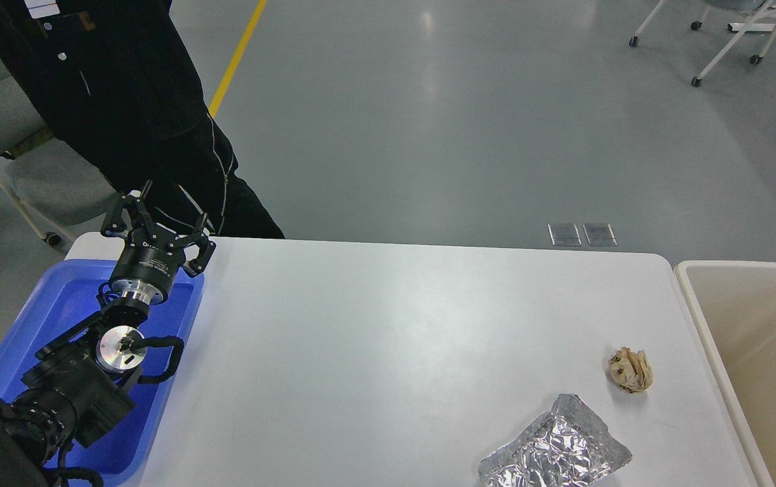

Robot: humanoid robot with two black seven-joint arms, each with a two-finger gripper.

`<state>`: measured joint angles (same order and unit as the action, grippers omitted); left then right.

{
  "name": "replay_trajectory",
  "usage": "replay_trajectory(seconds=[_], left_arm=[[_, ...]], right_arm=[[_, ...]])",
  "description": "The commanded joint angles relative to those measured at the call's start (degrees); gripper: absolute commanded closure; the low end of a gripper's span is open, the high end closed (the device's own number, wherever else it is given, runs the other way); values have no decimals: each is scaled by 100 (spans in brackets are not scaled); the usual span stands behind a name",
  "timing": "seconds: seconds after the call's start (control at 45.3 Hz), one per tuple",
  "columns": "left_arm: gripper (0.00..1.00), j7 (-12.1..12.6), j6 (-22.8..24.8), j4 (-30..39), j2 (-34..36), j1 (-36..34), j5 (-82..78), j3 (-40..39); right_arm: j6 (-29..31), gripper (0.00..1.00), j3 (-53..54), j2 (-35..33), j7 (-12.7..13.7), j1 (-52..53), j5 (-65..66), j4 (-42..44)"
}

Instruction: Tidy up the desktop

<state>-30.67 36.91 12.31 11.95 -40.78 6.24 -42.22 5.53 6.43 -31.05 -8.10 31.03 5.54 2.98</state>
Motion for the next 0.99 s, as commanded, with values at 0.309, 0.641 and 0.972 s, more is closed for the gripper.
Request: replay_trajectory(seconds=[0.309,0.641,0.972], left_arm=[[0,0,0,0,0,0,0,3],[0,0,0,0,0,0,0,3],[0,0,-8,0,0,0,0,3]], right_arm=[[53,0,631,38,-25,790,-387,-516],[-8,0,3742,-1043,-1026,132,-299,-4198],[18,0,4129,-658,-2407,-212,-168,-5184]])
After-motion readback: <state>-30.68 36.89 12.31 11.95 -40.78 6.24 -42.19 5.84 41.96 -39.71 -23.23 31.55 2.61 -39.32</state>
